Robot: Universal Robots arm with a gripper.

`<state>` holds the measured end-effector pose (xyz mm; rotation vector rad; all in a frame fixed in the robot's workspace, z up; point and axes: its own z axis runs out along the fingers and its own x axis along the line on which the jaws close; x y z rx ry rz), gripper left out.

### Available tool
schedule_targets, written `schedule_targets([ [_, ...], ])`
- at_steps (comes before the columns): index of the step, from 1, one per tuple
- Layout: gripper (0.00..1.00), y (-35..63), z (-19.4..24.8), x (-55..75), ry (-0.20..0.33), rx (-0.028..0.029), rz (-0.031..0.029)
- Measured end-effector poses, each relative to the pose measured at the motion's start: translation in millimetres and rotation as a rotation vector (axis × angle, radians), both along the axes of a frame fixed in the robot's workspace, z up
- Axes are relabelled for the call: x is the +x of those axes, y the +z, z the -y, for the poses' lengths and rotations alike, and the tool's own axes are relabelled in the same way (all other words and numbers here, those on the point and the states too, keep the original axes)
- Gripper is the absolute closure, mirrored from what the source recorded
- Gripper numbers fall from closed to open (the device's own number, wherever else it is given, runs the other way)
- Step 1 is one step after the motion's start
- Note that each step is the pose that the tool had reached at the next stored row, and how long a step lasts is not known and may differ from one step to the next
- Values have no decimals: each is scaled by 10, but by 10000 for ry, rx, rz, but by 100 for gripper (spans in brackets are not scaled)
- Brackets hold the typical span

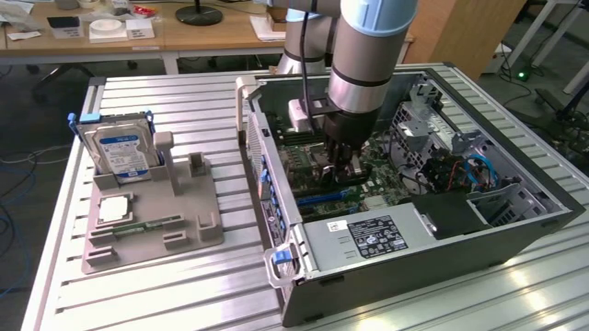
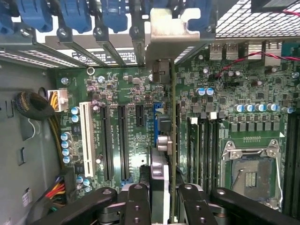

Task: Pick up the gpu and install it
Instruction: 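Insert the gpu into the slot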

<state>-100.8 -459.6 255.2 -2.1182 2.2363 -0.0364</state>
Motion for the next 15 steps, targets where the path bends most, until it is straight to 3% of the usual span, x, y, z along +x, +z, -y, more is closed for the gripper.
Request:
schedule_targets([
  [2, 72, -17, 0, 1, 0, -49, -2],
  [15, 72, -93, 2, -17, 1, -53, -56],
])
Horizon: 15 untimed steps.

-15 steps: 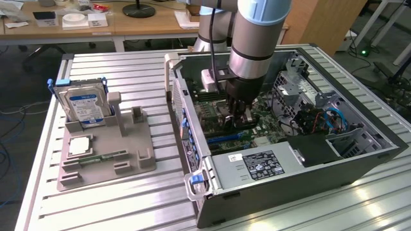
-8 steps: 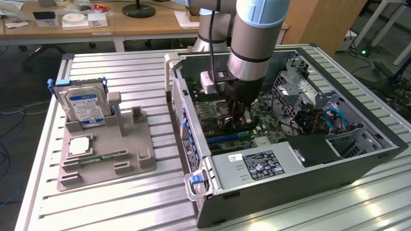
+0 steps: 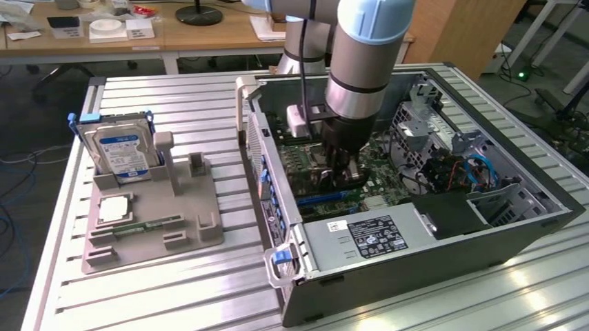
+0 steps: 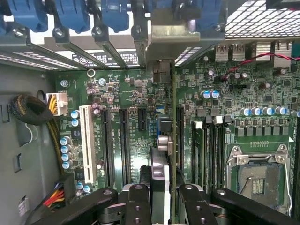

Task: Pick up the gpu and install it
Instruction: 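Insert the gpu into the slot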

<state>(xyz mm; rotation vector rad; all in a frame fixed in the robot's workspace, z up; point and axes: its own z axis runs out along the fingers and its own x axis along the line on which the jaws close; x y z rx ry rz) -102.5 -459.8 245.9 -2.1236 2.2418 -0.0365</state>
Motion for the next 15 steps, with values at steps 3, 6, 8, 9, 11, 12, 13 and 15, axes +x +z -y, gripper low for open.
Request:
schedule_targets([
  [3, 72, -24, 1, -3, 0, -2, -16],
  [6, 72, -26, 7, -4, -4, -2, -17],
  [8, 72, -26, 7, -3, -1, -2, -17],
  [9, 72, -27, 7, -3, -1, -1, -17],
  [11, 72, -27, 4, 6, 1, 1, -16],
  [12, 72, -27, 4, 10, 0, 0, -16],
  [13, 72, -27, 4, 12, -1, -1, -17],
  [15, 72, -26, 3, 12, -2, -2, -17],
])
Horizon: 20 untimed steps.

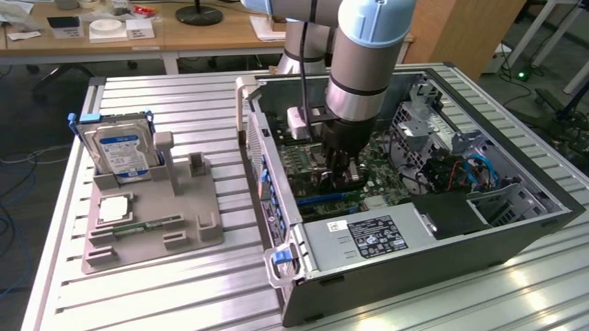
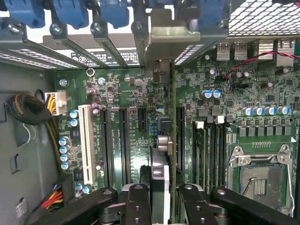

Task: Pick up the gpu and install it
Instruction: 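Insert the gpu into the slot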

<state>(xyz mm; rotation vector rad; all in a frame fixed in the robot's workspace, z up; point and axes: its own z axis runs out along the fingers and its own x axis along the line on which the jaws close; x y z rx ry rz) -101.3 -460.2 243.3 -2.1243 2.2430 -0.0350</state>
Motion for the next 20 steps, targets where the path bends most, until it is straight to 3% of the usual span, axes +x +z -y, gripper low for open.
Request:
schedule_targets([
  [5, 72, -1, 46, 0, 1, 1, 0],
  [15, 72, -12, 45, -36, 2, 2, 1],
  [20, 72, -29, 9, -44, 1, 3, 1],
])
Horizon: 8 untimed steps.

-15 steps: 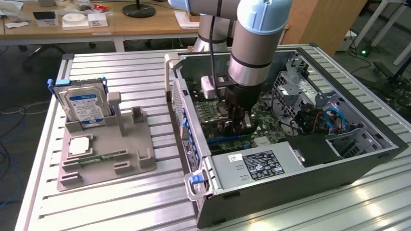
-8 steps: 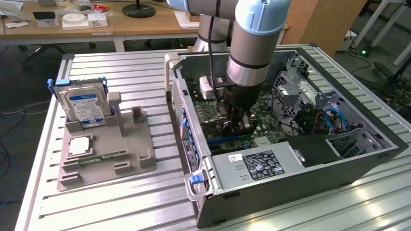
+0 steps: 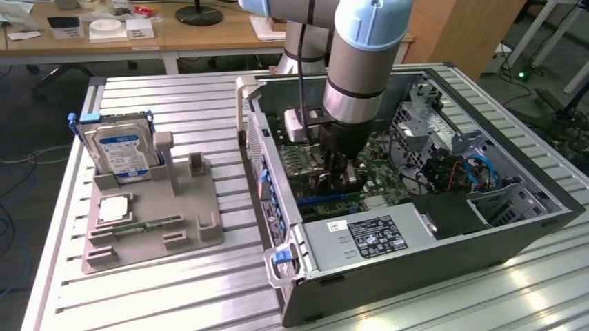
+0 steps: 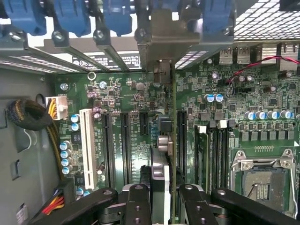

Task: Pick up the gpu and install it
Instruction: 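Insert the gpu into the slot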

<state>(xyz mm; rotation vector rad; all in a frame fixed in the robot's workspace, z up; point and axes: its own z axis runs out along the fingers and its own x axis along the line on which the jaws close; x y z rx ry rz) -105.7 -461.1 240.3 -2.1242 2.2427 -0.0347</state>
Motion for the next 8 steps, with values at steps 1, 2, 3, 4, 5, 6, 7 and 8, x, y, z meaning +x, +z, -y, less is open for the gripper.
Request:
schedule_targets([
  [1, 72, -4, -1, -2, 0, -1, 0],
  [2, 72, -7, -1, -4, 1, -2, -2],
  [3, 72, -10, -1, -7, 1, -3, -4],
  [4, 72, -14, -1, -10, 0, -3, -6],
  [5, 72, -18, -2, -15, -1, -2, -7],
  [6, 72, -21, -1, -20, 0, -3, -8],
  [7, 72, -25, -1, -25, 0, -3, -7],
  [8, 72, -30, -2, -28, 2, -2, -6],
])
